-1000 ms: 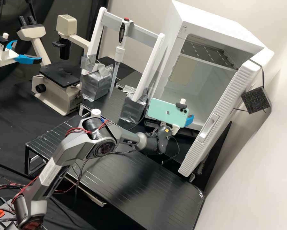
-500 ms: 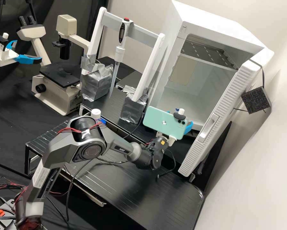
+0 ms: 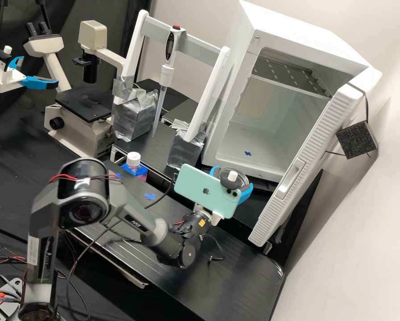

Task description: Move the petri dish to the microscope

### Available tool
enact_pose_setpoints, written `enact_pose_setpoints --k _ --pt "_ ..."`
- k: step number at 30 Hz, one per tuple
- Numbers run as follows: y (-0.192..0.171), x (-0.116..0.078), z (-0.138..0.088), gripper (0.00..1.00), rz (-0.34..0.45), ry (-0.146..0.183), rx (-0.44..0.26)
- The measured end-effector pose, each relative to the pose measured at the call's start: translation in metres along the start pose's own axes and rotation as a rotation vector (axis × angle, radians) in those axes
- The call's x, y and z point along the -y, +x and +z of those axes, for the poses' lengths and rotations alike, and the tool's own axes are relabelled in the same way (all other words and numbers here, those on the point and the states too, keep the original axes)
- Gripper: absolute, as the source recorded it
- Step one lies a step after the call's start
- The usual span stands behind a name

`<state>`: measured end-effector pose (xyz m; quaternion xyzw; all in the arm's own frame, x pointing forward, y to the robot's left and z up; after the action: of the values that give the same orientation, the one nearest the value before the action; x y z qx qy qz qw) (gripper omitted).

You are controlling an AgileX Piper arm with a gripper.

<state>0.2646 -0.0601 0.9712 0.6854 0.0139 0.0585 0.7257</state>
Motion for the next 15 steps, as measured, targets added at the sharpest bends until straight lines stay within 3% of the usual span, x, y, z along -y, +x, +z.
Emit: enact_pose_setpoints --k 15 --pt "-0.073 0.025 -0.066 0.0 0.023 -0.098 -0.017"
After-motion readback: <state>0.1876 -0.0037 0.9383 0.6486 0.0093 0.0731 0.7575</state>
